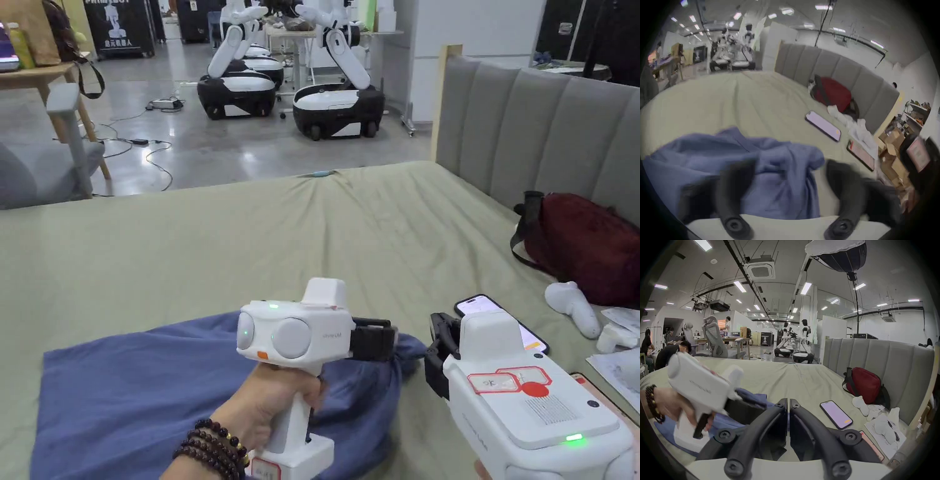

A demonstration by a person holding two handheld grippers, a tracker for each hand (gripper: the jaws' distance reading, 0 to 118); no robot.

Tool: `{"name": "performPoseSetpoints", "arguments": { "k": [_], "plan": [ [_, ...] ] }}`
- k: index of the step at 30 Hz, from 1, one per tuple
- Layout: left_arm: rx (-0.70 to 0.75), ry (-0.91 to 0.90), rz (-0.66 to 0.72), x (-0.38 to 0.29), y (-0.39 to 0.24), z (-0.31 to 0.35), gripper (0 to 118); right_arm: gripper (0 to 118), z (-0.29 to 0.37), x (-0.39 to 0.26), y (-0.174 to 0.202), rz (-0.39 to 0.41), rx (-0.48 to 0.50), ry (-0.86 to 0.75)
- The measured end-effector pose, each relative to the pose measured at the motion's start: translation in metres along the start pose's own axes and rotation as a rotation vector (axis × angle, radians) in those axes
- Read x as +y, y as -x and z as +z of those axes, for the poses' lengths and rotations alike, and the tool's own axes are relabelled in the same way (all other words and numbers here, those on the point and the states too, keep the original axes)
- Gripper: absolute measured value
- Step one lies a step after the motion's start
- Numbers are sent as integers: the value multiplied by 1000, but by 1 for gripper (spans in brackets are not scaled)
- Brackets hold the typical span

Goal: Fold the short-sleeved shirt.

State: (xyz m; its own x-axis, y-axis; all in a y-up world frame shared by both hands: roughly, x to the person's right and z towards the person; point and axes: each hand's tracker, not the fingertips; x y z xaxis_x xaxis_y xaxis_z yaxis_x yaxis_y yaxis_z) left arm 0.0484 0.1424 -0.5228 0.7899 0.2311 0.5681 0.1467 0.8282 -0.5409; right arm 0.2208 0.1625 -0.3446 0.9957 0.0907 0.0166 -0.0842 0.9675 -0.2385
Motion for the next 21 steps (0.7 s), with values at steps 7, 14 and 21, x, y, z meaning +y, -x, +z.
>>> {"name": "performPoseSetpoints", "arguments": {
  "k": [7,14,21],
  "plan": [
    [173,-268,93,-8,61,147,110,4,0,11,20,1,63,-29],
    [513,-403,163,-75,116,280,21,4,4,17,48,2,126,-44],
    [645,-389,165,-109,120,314,0,4,5,19,62,13,158,-47]
  ]
}}
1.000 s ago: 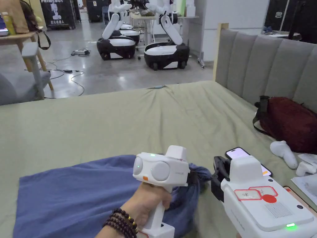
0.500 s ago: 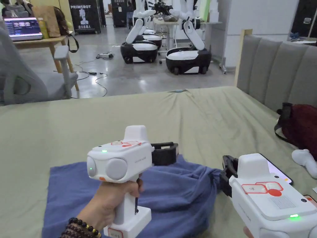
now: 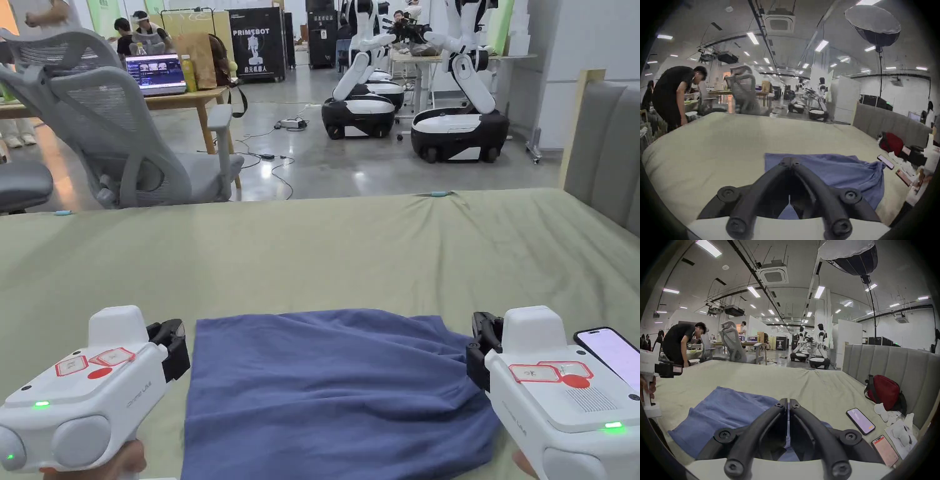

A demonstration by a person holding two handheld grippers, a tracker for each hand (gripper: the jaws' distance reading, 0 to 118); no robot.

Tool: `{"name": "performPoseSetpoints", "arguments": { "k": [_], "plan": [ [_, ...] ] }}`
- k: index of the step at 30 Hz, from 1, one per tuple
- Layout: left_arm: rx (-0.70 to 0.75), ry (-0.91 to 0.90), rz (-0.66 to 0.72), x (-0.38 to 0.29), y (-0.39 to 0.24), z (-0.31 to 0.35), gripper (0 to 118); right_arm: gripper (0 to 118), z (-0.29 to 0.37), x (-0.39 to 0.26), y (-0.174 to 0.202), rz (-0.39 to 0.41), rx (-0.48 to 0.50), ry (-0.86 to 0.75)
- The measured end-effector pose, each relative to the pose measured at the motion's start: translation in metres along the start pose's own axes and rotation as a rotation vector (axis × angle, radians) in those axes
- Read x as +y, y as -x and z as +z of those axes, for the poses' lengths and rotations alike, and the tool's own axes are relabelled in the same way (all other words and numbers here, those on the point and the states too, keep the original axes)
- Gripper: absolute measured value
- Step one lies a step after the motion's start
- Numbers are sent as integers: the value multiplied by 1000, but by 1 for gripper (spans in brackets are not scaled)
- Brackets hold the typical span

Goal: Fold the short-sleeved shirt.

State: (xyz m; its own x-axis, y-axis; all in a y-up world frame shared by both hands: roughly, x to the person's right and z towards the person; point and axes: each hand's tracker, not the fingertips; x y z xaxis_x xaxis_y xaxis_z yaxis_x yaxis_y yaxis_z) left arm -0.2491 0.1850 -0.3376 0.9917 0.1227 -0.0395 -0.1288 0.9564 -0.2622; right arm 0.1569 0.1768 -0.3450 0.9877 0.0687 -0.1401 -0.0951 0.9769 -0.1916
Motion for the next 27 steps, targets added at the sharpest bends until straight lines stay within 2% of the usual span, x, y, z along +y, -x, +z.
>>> {"name": "performPoseSetpoints", "arguments": {
  "k": [5,9,15,16,17,20,21,24,27],
  "plan": [
    [26,2,-56,-4,-6,2,0,4,0,5,1,3,-4,-9],
    [23,27,-75,1,-9,-22,0,4,-2,7,-2,-2,-9,-4],
    [51,229,-113,29,-3,-122,2,4,-10,1,-9,-21,5,6],
    [66,275,-154,32,-3,-144,11,4,-13,0,-12,-43,14,16],
    [69,316,-182,34,-1,-165,32,4,-16,-3,-13,-50,14,21],
    [87,450,-196,29,12,-224,113,4,-28,-10,-16,-38,3,39],
    [100,483,-195,26,15,-239,117,4,-32,-12,-17,-37,2,47],
    [78,526,-167,15,25,-272,105,4,-44,-23,-22,-37,4,74],
    [69,628,-143,0,35,-302,104,4,-54,-32,-27,-39,-1,92]
  ]
}}
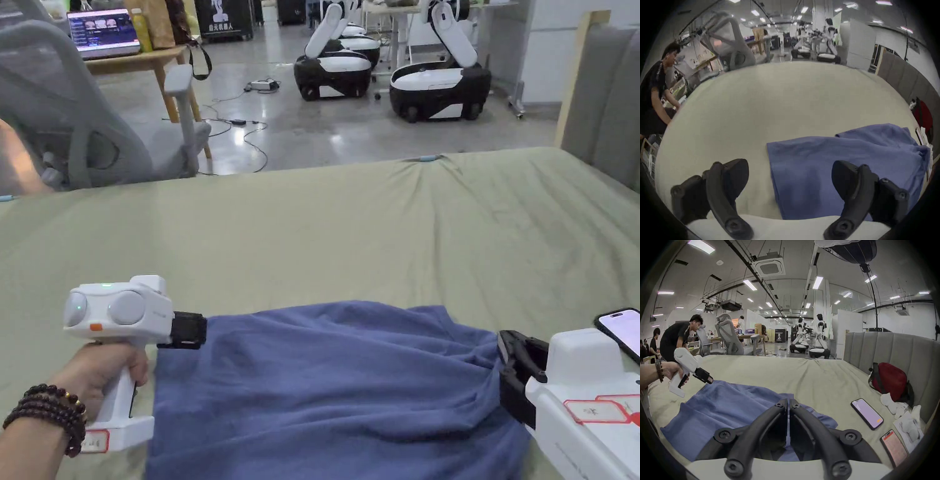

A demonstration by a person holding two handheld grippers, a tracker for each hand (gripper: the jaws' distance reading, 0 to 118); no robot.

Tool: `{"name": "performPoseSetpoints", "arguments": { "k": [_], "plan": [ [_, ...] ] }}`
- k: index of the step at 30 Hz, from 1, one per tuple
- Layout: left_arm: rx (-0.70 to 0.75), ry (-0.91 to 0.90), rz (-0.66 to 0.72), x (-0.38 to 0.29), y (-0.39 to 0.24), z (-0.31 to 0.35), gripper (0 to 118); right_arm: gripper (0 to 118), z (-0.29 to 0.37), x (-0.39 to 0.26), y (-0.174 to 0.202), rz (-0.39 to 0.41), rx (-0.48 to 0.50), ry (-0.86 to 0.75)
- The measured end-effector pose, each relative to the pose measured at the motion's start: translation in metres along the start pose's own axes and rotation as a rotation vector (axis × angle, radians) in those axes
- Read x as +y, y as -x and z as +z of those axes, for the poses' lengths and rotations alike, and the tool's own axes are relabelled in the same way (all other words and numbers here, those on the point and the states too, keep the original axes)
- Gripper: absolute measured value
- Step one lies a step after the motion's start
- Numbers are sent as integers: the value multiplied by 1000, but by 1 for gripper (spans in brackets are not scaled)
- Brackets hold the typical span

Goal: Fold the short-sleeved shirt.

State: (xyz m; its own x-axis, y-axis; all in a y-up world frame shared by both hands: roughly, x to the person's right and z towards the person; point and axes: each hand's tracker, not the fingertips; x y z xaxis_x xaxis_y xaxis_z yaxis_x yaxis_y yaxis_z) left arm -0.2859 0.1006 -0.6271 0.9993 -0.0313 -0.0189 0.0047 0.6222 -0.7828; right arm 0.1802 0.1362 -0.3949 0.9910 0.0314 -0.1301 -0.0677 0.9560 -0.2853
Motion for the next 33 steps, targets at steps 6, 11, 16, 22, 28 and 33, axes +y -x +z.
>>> {"name": "performPoseSetpoints", "arguments": {
  "k": [6,11,16,22,28,33],
  "plan": [
    [21,5,8,-4,-2,-30,92,4,-11,-10,-13,-5,-31,37],
    [-21,-75,-59,-10,-12,-1,28,4,-13,-10,-18,-23,-49,44],
    [-38,-120,-78,-12,-25,34,3,4,-15,-6,-30,-63,-43,90],
    [-87,-208,-22,-10,-23,85,3,109,-15,-4,-51,-151,-40,294],
    [-105,-233,-17,-14,-28,104,3,103,-41,-28,-34,-108,29,455],
    [-126,-236,18,-16,-25,112,3,13,-73,-42,-22,-163,132,519]
  ]
}}
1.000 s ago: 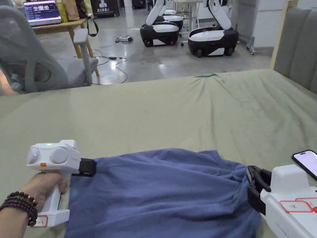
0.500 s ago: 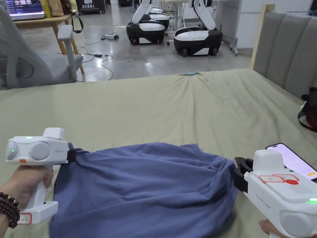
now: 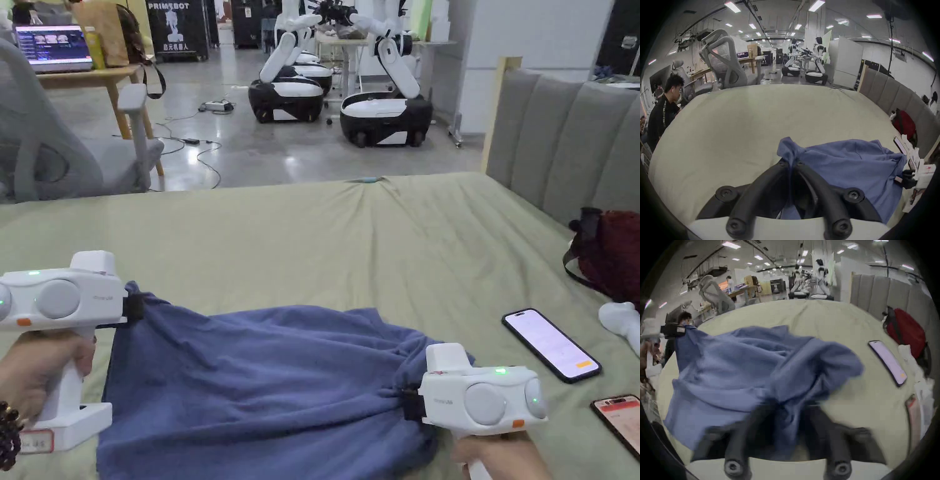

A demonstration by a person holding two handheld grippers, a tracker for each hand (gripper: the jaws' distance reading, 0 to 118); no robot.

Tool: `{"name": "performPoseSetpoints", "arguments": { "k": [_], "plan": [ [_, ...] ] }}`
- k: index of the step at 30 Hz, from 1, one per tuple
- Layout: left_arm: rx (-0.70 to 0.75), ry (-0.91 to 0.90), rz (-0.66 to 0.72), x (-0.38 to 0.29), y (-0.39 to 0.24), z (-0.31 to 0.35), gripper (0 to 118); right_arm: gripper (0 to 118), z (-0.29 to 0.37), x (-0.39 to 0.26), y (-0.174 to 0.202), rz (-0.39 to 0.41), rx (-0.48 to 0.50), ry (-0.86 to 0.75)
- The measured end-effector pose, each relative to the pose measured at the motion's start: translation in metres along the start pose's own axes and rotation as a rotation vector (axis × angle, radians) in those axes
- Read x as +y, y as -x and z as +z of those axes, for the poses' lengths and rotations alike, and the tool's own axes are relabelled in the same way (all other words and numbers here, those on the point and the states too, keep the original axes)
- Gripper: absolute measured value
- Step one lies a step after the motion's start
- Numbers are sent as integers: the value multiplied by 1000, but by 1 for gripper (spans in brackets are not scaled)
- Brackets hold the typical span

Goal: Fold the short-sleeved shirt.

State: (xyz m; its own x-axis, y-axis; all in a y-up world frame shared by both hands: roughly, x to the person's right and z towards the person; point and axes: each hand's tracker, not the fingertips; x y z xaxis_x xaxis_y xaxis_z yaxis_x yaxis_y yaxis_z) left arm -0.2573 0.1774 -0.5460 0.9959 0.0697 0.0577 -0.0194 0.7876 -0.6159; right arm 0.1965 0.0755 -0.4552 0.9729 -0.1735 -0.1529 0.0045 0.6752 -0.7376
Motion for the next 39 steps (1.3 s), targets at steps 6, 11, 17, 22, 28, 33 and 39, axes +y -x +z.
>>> {"name": "performPoseSetpoints", "arguments": {
  "k": [6,11,17,22,28,33,39],
  "plan": [
    [-34,-56,84,28,15,19,3,12,40,52,22,44,-11,-264],
    [-44,-208,110,99,20,63,3,12,89,159,39,106,33,-476],
    [64,-428,57,202,23,127,3,12,139,291,47,152,-56,-663],
    [198,-560,22,272,19,160,3,12,161,390,46,134,-86,-717],
    [240,-604,39,302,8,154,3,12,184,436,63,115,-158,-702],
    [230,-600,44,293,10,135,3,12,180,427,64,137,-150,-726],
    [198,-534,28,245,18,96,3,12,133,387,50,142,-141,-669]
  ]
}}
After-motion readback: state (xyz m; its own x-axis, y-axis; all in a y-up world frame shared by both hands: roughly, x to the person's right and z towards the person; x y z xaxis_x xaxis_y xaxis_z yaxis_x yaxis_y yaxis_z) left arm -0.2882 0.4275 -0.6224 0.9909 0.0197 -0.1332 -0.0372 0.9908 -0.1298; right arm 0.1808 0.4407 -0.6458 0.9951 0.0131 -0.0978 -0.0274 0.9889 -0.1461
